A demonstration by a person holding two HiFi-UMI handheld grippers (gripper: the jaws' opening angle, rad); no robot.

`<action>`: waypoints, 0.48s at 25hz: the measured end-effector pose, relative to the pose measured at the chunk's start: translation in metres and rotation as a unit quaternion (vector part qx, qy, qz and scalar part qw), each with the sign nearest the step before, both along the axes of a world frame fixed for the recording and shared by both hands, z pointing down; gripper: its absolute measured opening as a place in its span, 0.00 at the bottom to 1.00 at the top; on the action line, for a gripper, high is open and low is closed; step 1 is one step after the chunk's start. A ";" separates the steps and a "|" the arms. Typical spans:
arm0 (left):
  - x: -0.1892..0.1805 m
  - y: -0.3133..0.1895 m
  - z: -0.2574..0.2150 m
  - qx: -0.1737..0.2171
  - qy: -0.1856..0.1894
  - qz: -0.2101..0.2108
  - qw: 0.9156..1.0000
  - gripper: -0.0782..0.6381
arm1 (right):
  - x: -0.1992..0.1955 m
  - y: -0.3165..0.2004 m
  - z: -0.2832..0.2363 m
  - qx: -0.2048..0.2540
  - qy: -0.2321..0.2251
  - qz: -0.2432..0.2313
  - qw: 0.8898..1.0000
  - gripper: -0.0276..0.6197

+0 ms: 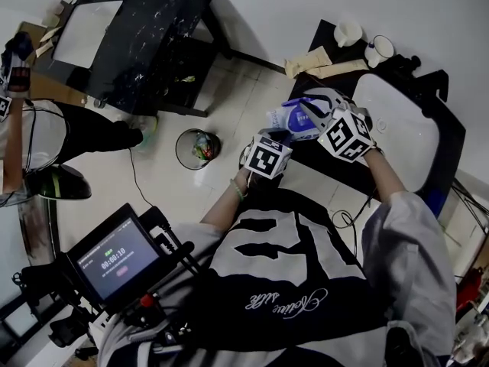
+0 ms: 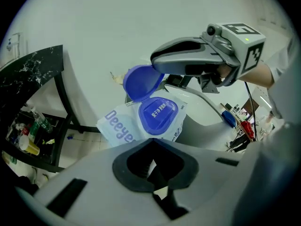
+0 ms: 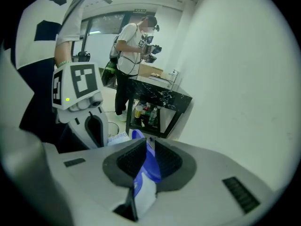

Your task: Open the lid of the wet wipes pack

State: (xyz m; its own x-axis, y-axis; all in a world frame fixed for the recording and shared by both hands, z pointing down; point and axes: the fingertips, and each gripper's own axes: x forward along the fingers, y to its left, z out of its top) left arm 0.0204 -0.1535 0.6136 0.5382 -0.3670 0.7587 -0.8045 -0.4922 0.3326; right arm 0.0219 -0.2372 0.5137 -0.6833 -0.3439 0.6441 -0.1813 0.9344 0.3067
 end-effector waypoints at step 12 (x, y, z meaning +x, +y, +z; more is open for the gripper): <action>0.001 0.000 0.003 0.000 0.005 -0.001 1.000 0.11 | -0.011 -0.067 0.049 -0.055 0.005 0.127 0.990 0.08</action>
